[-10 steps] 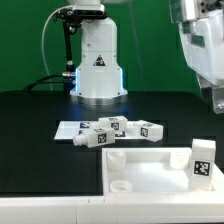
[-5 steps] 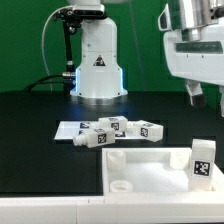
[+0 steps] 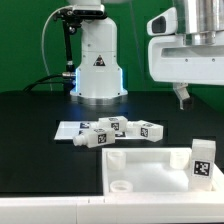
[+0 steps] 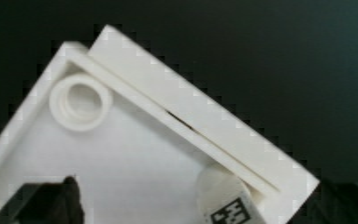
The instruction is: Assemble square table
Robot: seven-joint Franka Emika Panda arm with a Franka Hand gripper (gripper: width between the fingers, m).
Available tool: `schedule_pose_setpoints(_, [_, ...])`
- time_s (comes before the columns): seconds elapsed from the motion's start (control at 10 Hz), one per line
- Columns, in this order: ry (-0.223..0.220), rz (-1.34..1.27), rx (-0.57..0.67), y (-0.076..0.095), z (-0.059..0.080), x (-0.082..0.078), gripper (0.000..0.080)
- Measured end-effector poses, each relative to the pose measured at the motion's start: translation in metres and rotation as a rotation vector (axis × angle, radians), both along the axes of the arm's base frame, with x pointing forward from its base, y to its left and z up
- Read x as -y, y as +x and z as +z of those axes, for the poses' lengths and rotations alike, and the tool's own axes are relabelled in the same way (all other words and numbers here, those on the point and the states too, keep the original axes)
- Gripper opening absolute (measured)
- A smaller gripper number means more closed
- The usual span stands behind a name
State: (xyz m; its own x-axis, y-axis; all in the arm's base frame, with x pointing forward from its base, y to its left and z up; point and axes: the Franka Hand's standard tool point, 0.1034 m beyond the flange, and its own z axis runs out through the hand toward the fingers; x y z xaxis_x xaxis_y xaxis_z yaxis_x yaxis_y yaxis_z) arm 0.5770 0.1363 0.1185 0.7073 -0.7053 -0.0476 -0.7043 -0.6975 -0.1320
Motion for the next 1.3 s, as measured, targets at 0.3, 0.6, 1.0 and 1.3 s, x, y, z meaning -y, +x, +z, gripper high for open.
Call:
schedule_pose_setpoints(0.3, [-0.034,0.294,0.023,-0.007,-0.007,0.002,0.0648])
schedule_pose_setpoints(0.6, [-0.113,0.686,0.065,-0.026,-0.023,0.006,0.0648])
schedule_pose_setpoints(1.0, [-0.123,0.926,0.073,-0.028,-0.025,0.009,0.0648])
schedule_pose_setpoints(1.3, [-0.101,1.063,-0.047,-0.061,-0.041,0.003,0.0648])
